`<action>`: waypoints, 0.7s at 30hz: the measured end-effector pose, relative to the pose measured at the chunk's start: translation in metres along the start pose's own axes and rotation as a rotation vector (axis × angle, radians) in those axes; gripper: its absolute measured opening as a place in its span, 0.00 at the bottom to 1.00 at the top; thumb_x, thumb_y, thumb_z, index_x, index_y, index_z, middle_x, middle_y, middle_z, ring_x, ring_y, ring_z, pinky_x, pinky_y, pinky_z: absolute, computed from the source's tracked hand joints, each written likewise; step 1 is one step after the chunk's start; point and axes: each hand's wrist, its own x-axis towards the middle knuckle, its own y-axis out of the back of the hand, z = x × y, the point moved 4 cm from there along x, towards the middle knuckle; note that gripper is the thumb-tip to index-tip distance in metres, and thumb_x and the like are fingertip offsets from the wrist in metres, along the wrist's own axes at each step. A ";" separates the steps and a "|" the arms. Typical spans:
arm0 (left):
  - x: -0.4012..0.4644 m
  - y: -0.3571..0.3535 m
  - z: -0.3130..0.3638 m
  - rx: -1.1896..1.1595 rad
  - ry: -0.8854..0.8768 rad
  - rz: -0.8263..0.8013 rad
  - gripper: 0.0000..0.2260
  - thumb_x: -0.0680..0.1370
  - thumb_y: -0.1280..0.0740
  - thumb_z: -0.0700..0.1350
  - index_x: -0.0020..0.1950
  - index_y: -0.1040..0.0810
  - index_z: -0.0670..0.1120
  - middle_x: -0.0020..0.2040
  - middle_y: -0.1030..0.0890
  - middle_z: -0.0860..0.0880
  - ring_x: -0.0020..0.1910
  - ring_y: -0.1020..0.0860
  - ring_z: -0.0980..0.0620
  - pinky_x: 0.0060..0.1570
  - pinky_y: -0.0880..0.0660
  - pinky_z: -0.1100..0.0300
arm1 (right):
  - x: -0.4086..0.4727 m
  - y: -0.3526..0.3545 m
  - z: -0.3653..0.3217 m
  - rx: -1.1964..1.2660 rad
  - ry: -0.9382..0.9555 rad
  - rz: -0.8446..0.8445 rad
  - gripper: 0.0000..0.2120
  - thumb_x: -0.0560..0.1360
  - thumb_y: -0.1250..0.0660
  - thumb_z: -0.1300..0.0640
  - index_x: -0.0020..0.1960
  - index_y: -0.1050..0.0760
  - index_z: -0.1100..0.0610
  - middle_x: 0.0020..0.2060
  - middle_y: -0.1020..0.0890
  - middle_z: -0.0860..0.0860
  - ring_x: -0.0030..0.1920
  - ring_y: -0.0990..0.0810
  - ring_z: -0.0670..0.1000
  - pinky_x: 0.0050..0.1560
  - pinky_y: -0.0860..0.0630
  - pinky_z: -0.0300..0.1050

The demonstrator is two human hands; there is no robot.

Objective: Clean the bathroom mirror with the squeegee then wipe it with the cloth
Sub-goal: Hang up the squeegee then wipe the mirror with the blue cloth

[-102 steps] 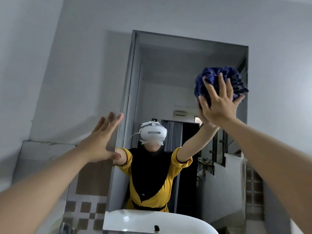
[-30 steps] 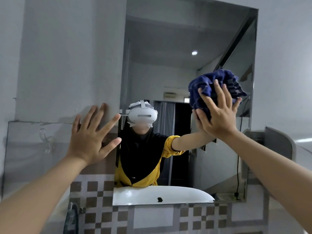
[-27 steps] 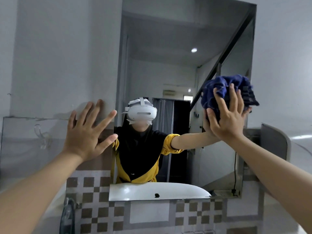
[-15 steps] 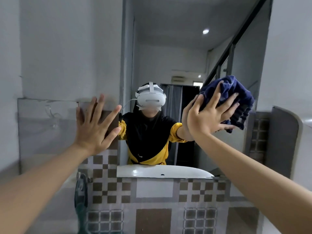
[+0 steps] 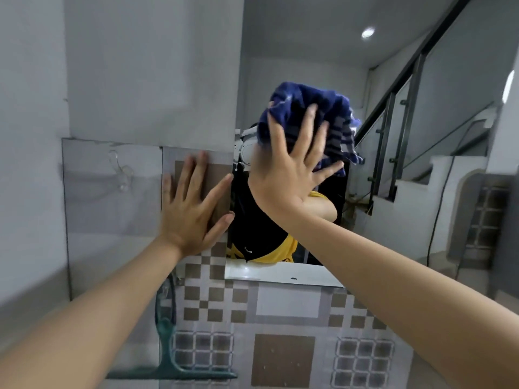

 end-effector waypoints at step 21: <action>-0.001 0.002 0.003 0.049 -0.036 0.065 0.29 0.76 0.47 0.62 0.75 0.42 0.52 0.76 0.45 0.37 0.76 0.48 0.37 0.73 0.58 0.40 | 0.005 0.054 0.128 -0.339 0.859 -0.081 0.14 0.75 0.37 0.44 0.59 0.27 0.45 0.73 0.33 0.59 0.73 0.36 0.63 0.66 0.47 0.76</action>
